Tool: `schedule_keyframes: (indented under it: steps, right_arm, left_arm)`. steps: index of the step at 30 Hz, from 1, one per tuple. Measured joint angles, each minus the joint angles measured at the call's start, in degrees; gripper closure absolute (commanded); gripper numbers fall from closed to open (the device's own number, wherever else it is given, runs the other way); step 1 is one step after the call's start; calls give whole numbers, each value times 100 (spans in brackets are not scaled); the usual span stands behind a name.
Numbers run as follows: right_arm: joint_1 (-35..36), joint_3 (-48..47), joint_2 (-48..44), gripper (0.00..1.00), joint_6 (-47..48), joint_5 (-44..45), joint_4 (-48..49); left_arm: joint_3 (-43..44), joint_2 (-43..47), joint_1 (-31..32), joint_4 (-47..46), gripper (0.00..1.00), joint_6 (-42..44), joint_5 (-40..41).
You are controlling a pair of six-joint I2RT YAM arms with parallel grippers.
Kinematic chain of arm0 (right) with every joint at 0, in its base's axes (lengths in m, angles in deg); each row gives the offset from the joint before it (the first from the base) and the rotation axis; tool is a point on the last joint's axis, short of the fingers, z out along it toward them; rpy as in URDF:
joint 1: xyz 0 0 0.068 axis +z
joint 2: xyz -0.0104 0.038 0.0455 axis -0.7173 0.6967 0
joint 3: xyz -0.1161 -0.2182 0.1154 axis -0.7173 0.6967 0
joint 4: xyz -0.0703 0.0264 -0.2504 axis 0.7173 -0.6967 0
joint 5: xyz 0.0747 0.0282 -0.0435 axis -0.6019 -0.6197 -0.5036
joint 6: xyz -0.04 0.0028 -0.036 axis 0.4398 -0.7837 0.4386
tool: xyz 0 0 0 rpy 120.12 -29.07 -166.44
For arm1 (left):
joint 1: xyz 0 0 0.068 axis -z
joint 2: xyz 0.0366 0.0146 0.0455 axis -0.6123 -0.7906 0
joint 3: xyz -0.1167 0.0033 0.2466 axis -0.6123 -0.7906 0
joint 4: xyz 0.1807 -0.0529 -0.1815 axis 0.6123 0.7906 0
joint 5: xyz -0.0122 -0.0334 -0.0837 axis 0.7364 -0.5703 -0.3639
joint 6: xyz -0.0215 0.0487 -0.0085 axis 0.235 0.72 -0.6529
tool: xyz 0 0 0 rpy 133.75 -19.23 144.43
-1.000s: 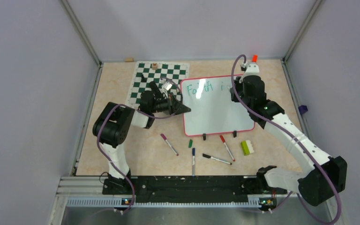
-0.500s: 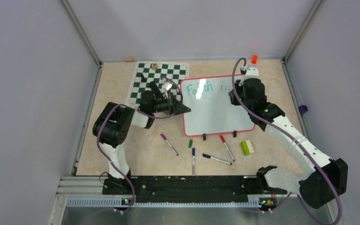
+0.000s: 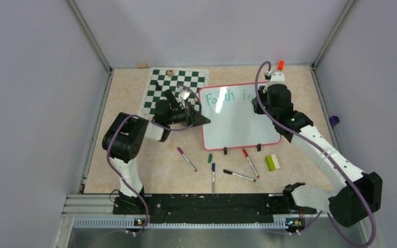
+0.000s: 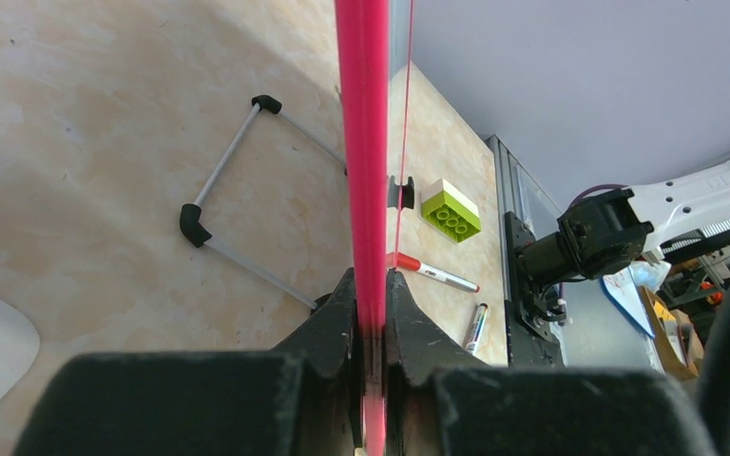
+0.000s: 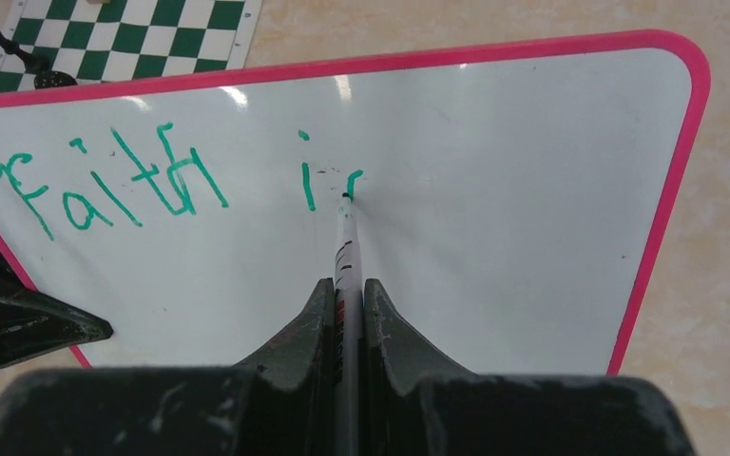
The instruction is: Write a sentence on the whiteboard
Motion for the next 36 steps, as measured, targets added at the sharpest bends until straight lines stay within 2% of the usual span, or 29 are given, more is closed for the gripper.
schedule_keyframes:
  steps: [27,36]
  right_arm:
    - [-175,-249,138,100,-90,166,-28]
    - [-212,94,-168,100,-94,101,-306]
  left_arm:
    - [4,48,2,107,100,7,22]
    - [4,50,2,105,100,44,11]
